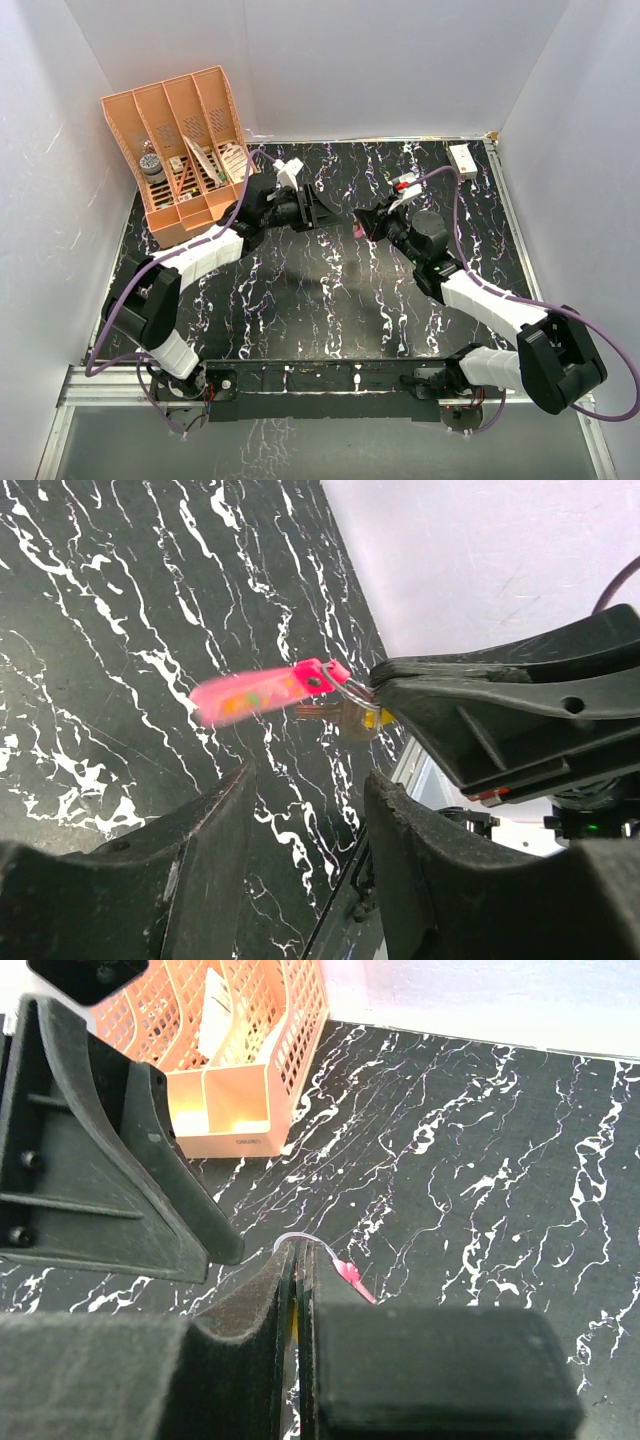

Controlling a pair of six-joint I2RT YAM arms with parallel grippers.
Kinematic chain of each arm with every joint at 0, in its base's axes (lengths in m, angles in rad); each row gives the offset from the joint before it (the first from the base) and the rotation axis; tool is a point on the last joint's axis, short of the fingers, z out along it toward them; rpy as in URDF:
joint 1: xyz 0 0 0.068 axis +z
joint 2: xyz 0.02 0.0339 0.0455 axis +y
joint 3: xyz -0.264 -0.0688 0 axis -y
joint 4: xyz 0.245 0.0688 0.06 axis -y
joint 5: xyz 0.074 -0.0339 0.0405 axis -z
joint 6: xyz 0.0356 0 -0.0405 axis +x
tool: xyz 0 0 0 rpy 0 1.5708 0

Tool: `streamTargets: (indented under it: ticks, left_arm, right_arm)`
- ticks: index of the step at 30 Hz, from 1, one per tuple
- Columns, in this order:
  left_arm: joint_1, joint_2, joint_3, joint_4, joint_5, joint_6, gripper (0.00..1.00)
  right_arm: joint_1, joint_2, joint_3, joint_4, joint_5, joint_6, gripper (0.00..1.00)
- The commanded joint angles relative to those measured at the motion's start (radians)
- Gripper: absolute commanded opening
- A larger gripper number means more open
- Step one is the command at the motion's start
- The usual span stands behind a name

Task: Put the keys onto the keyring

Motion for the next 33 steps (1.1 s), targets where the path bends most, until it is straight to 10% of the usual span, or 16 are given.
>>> streamTargets:
  ticks: [1,33]
  left_arm:
    - [-0.014,-0.016,0.037,-0.048,-0.035,0.029,0.46]
    - [-0.019,0.059,-0.03,0.385,-0.149,-0.455,0.54]
  right_arm:
    - [-0.002,-0.035,0.012,0.087,0.008,0.054,0.0]
    - [0.03,0.076,-0.019,0.29,0.087,0.072,0.0]
